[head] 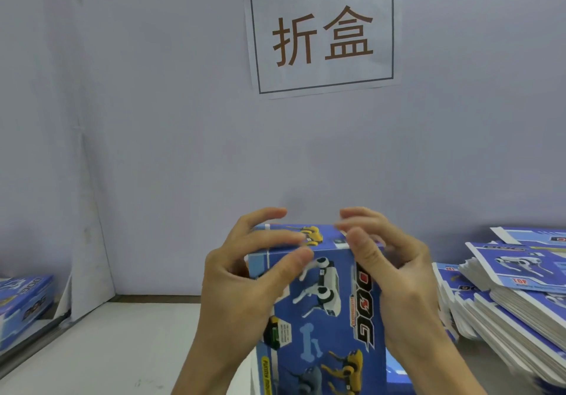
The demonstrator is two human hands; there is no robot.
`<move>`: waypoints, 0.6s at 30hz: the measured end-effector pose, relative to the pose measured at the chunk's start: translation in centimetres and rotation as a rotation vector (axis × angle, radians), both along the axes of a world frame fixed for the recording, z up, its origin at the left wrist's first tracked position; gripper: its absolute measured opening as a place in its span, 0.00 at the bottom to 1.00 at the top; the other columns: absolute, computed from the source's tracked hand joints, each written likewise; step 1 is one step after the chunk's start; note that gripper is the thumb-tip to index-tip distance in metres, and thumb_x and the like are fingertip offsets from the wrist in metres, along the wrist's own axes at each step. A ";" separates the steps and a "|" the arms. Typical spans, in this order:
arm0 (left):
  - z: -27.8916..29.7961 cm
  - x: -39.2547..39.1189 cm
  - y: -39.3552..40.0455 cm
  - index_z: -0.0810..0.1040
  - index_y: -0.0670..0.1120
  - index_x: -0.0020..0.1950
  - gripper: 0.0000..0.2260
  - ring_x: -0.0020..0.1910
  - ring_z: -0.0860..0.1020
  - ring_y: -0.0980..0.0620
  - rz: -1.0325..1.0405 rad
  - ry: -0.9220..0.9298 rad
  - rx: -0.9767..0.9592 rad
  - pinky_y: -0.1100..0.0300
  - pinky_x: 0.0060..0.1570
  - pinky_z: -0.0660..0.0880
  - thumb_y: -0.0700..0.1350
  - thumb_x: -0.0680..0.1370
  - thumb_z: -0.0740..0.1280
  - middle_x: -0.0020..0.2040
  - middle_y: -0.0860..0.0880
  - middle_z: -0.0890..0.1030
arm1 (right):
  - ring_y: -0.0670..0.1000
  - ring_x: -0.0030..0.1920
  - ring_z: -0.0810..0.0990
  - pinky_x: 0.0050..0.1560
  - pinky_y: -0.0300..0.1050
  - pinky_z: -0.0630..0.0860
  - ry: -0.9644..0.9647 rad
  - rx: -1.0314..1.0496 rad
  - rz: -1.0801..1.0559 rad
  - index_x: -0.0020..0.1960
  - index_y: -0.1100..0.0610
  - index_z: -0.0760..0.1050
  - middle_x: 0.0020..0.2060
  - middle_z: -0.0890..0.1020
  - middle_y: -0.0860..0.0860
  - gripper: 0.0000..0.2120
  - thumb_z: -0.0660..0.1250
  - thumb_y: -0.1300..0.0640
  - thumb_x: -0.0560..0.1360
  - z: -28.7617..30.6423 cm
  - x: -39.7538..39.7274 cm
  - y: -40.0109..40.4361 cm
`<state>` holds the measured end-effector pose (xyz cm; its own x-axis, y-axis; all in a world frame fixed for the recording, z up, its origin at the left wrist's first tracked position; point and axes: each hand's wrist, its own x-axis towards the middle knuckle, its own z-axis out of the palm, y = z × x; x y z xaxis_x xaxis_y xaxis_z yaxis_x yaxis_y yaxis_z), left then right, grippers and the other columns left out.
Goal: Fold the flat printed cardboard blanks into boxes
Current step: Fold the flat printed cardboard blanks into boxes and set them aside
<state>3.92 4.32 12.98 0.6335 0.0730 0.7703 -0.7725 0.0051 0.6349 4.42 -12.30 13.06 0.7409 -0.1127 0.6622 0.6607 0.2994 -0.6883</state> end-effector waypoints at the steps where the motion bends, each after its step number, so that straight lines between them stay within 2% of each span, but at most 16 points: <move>1: 0.0 0.2 0.1 0.88 0.55 0.42 0.05 0.61 0.81 0.48 0.007 0.018 -0.049 0.50 0.43 0.84 0.54 0.69 0.77 0.58 0.55 0.82 | 0.52 0.50 0.84 0.40 0.38 0.79 -0.028 0.010 -0.108 0.43 0.52 0.85 0.53 0.83 0.53 0.08 0.71 0.48 0.71 0.0 0.1 0.3; 3: -0.1 0.7 0.7 0.88 0.53 0.42 0.09 0.50 0.84 0.50 0.065 0.091 -0.243 0.49 0.39 0.83 0.55 0.65 0.75 0.51 0.52 0.85 | 0.49 0.51 0.81 0.47 0.36 0.76 -0.116 -0.047 -0.405 0.45 0.49 0.83 0.49 0.83 0.51 0.07 0.67 0.51 0.74 0.0 0.2 0.7; 4: -0.2 1.0 1.1 0.88 0.53 0.41 0.11 0.42 0.83 0.50 0.106 0.131 -0.389 0.50 0.37 0.83 0.56 0.63 0.75 0.45 0.50 0.86 | 0.47 0.48 0.80 0.48 0.35 0.74 -0.178 -0.114 -0.539 0.44 0.48 0.82 0.45 0.81 0.49 0.06 0.66 0.54 0.74 0.2 0.0 1.0; 5: -0.2 1.4 1.4 0.87 0.53 0.40 0.12 0.35 0.82 0.52 0.154 0.159 -0.539 0.53 0.34 0.82 0.57 0.62 0.75 0.38 0.51 0.85 | 0.45 0.43 0.79 0.43 0.34 0.71 -0.237 -0.185 -0.625 0.42 0.48 0.82 0.40 0.80 0.46 0.08 0.65 0.57 0.73 0.2 -0.1 1.3; 6: -0.3 1.7 1.8 0.87 0.54 0.40 0.11 0.32 0.80 0.54 0.208 0.176 -0.674 0.56 0.31 0.80 0.57 0.62 0.76 0.34 0.52 0.83 | 0.43 0.35 0.76 0.37 0.33 0.68 -0.264 -0.251 -0.620 0.38 0.50 0.81 0.33 0.78 0.44 0.09 0.64 0.59 0.72 0.3 -0.3 1.5; 7: -0.5 2.1 2.2 0.86 0.55 0.41 0.10 0.32 0.81 0.56 0.269 0.192 -0.784 0.58 0.31 0.80 0.58 0.64 0.76 0.33 0.54 0.83 | 0.43 0.28 0.73 0.31 0.33 0.66 -0.234 -0.323 -0.524 0.34 0.53 0.81 0.26 0.76 0.44 0.11 0.63 0.59 0.71 0.6 -0.6 1.7; 9: -1.0 2.6 2.9 0.84 0.57 0.43 0.07 0.38 0.84 0.54 0.380 0.214 -0.939 0.55 0.35 0.80 0.59 0.71 0.75 0.37 0.56 0.84 | 0.43 0.21 0.72 0.24 0.37 0.68 0.029 -0.558 -0.188 0.34 0.59 0.81 0.23 0.79 0.48 0.18 0.61 0.50 0.74 1.3 -1.3 2.0; 11: -1.4 2.9 3.1 0.79 0.58 0.44 0.07 0.42 0.84 0.52 0.458 0.247 -1.045 0.54 0.36 0.77 0.60 0.76 0.72 0.39 0.57 0.83 | 0.49 0.25 0.81 0.25 0.38 0.74 0.406 -0.874 0.076 0.43 0.61 0.81 0.32 0.85 0.52 0.27 0.58 0.37 0.78 1.4 -1.4 2.4; 12: -1.6 3.0 3.2 0.78 0.59 0.45 0.08 0.43 0.84 0.51 0.460 0.271 -1.095 0.54 0.37 0.77 0.61 0.77 0.70 0.39 0.57 0.82 | 0.51 0.30 0.84 0.29 0.39 0.78 0.548 -0.978 0.119 0.48 0.60 0.79 0.37 0.86 0.53 0.30 0.56 0.33 0.78 0.9 -1.0 2.6; 14: -1.9 3.3 3.0 0.77 0.58 0.47 0.09 0.46 0.83 0.47 0.393 0.350 -1.149 0.47 0.43 0.77 0.62 0.78 0.66 0.43 0.55 0.82 | 0.52 0.42 0.86 0.45 0.47 0.84 0.689 -1.056 0.036 0.54 0.55 0.76 0.45 0.85 0.53 0.32 0.55 0.27 0.75 0.1 -0.3 2.8; 15: -2.0 3.4 2.7 0.77 0.56 0.50 0.11 0.47 0.83 0.46 0.346 0.405 -1.127 0.44 0.45 0.78 0.62 0.79 0.65 0.45 0.53 0.82 | 0.51 0.47 0.85 0.51 0.51 0.83 0.715 -1.027 -0.013 0.57 0.52 0.74 0.49 0.83 0.51 0.34 0.55 0.24 0.72 -0.2 -0.1 2.7; 16: -2.1 3.5 2.3 0.77 0.53 0.53 0.13 0.47 0.83 0.45 0.290 0.456 -1.081 0.42 0.47 0.78 0.62 0.80 0.65 0.46 0.51 0.82 | 0.50 0.51 0.83 0.53 0.52 0.82 0.734 -0.923 -0.009 0.59 0.48 0.73 0.51 0.81 0.48 0.35 0.56 0.22 0.67 -0.4 0.2 2.5; 18: -2.4 3.6 0.9 0.77 0.48 0.61 0.19 0.45 0.85 0.45 0.129 0.529 -0.948 0.39 0.48 0.81 0.61 0.79 0.65 0.50 0.47 0.84 | 0.51 0.57 0.79 0.47 0.54 0.83 0.738 -0.586 0.099 0.64 0.40 0.69 0.57 0.78 0.45 0.40 0.61 0.20 0.58 -0.2 0.5 2.0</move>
